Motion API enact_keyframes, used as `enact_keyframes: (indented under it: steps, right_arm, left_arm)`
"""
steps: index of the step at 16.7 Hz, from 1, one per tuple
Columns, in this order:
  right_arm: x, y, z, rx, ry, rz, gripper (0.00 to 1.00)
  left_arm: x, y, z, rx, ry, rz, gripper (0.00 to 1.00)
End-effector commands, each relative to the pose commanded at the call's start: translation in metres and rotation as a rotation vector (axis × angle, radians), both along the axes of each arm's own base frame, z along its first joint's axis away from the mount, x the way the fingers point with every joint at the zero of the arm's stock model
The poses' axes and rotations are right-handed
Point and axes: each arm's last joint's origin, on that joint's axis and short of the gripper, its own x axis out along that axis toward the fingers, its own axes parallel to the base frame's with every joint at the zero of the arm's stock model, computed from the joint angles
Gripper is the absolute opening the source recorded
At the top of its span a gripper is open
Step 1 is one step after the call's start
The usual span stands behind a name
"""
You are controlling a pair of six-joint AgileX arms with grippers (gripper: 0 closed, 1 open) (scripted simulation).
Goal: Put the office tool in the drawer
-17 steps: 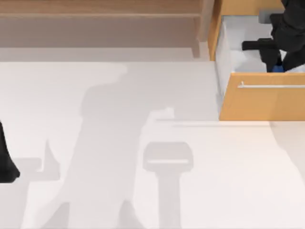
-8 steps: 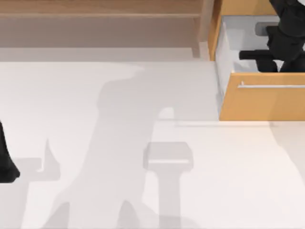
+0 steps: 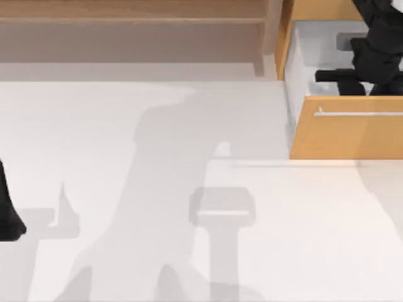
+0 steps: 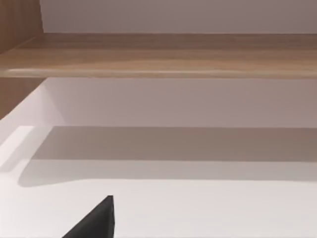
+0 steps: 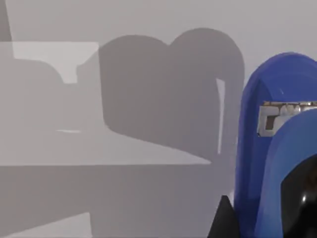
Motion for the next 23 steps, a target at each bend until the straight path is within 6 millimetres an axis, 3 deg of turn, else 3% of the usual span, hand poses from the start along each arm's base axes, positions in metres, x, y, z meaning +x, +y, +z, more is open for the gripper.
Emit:
enact_keyframes:
  steps: [5, 18, 23]
  right_arm:
    - [0.0002, -0.0004, -0.0009, 0.001, -0.003, -0.001, 0.0]
    - [0.0002, -0.0004, -0.0009, 0.001, -0.003, -0.001, 0.98]
    - [0.0002, -0.0004, -0.0009, 0.001, -0.003, -0.001, 1.0]
  left_arm:
    - [0.0, 0.0, 0.0, 0.0, 0.0, 0.0, 1.0]
    - [0.0, 0.0, 0.0, 0.0, 0.0, 0.0, 1.0]
    - [0.0, 0.0, 0.0, 0.0, 0.0, 0.0, 1.0]
